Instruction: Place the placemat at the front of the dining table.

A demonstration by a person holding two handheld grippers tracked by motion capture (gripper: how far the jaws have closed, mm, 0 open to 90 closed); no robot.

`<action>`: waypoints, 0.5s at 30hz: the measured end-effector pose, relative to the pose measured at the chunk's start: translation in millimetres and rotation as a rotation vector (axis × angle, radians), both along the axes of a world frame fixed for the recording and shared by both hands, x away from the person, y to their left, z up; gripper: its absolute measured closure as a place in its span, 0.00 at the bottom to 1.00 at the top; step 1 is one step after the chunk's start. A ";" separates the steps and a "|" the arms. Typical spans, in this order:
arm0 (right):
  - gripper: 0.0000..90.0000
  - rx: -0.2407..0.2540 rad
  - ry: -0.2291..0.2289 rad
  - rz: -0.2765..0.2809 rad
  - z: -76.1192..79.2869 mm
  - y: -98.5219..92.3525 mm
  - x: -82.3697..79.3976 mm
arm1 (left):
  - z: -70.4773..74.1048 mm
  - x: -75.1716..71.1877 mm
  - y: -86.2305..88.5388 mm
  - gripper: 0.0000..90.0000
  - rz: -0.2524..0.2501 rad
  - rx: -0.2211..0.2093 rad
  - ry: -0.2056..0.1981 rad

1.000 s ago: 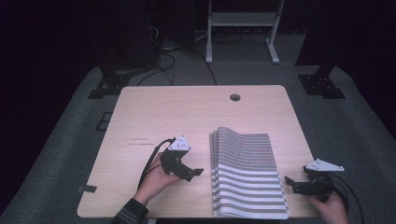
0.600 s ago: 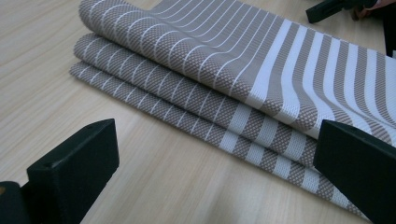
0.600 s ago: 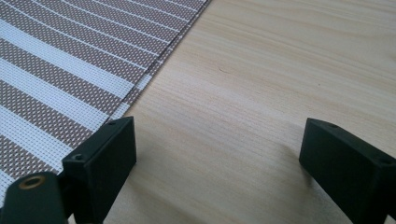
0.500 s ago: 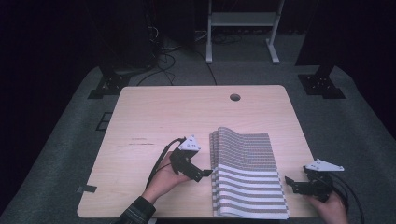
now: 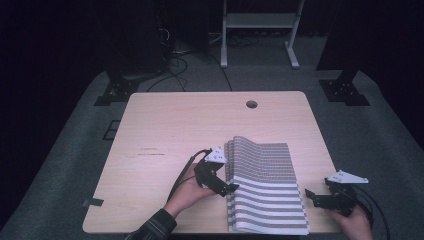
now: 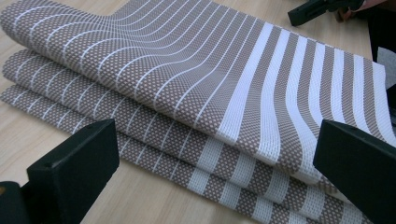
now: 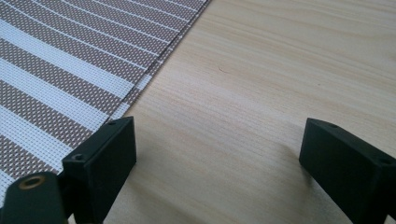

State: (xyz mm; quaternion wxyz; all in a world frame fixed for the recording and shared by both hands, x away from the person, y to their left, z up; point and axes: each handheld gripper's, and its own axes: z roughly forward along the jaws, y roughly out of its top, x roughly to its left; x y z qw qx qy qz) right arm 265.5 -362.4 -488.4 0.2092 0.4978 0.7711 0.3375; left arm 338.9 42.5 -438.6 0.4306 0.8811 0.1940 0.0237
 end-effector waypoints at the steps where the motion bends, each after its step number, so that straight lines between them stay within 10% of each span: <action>1: 0.11 0.000 0.000 0.000 0.0 0.0 0.0 | -0.1 0.4 -1.1 0.00 -0.003 0.001 0.001; 15: 0.11 0.000 0.000 0.000 0.0 0.0 0.0 | -11.3 1.5 -19.1 0.00 -0.030 0.038 0.028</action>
